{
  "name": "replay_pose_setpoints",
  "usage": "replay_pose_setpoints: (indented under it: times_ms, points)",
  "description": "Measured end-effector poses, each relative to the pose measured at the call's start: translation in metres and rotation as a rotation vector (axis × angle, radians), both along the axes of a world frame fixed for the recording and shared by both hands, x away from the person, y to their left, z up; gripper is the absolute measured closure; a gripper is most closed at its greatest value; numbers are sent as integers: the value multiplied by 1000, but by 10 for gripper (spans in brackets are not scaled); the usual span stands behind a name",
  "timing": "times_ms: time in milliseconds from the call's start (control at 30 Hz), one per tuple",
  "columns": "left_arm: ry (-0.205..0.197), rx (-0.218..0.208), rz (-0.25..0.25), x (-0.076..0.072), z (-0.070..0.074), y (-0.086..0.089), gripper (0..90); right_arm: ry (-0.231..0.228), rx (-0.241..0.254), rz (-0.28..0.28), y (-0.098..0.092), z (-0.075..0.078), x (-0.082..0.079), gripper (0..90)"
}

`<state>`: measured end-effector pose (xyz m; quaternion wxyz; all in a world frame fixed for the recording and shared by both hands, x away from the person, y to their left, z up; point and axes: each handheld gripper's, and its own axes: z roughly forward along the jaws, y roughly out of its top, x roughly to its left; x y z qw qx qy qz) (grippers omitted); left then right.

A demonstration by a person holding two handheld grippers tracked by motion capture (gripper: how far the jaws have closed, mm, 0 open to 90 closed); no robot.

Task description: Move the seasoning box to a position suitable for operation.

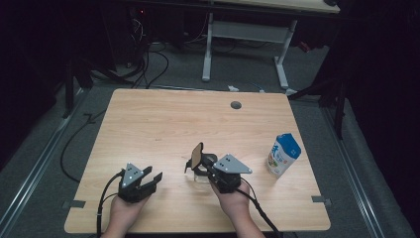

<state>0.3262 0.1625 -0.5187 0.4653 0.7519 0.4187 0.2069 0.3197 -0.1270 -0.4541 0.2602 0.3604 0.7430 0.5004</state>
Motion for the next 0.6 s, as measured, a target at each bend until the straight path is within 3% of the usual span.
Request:
replay_pose_setpoints:
  times_ms: [600]
  points:
    - [2,-4,-10,-1,0,-2,516,-2,-17,37,20,3,3,898]
